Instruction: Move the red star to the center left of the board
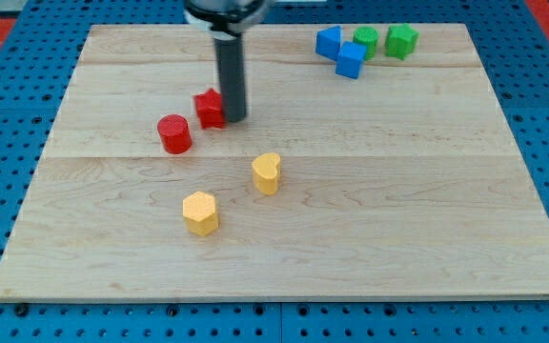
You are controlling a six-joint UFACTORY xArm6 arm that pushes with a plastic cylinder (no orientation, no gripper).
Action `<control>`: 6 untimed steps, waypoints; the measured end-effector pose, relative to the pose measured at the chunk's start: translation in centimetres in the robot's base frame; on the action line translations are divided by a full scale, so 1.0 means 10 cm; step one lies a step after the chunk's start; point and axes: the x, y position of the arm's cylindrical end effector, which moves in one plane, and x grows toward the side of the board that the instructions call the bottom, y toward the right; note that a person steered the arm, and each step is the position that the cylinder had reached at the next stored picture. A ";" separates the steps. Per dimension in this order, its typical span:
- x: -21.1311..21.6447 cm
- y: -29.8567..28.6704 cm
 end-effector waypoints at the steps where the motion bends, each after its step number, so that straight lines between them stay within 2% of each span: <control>1: -0.15 -0.78; 2: -0.51 -0.63; 3: -0.76 -0.84; 4: -0.15 -1.30; 5: -0.12 -1.23; 6: -0.02 -0.05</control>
